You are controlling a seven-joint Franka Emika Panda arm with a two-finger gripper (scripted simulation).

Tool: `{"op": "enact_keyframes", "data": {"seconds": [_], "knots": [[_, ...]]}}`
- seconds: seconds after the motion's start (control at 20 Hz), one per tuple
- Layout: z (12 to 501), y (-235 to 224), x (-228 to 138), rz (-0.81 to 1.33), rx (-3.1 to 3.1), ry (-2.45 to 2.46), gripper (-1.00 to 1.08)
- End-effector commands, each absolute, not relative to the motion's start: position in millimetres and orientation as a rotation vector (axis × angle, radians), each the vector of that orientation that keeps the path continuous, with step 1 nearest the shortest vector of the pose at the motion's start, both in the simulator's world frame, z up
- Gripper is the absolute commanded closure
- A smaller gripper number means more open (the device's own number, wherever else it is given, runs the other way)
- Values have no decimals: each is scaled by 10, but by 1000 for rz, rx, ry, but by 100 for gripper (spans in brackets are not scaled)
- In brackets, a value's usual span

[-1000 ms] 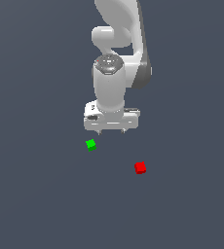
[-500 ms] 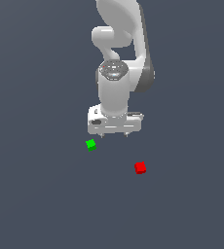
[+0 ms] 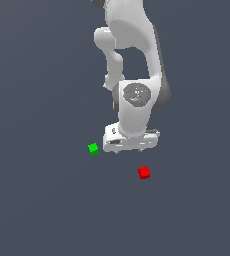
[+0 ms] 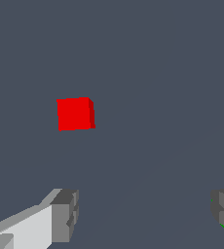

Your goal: Stack the red cube on top of the green cube.

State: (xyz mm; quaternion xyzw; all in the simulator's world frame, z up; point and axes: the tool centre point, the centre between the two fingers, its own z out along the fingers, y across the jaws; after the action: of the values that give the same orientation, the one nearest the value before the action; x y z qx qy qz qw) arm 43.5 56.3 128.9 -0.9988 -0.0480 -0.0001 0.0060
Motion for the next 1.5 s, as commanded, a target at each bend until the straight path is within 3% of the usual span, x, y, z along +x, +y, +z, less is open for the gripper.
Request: {"op": "enact_keyframes", "data": {"seconds": [0.0, 0.6, 1.45], "knots": [[1160, 722, 543, 0, -3127, -173, -92], [761, 1228, 897, 0, -3130, -248, -92], [515, 1310, 953, 1, -3131, -261, -92]]}}
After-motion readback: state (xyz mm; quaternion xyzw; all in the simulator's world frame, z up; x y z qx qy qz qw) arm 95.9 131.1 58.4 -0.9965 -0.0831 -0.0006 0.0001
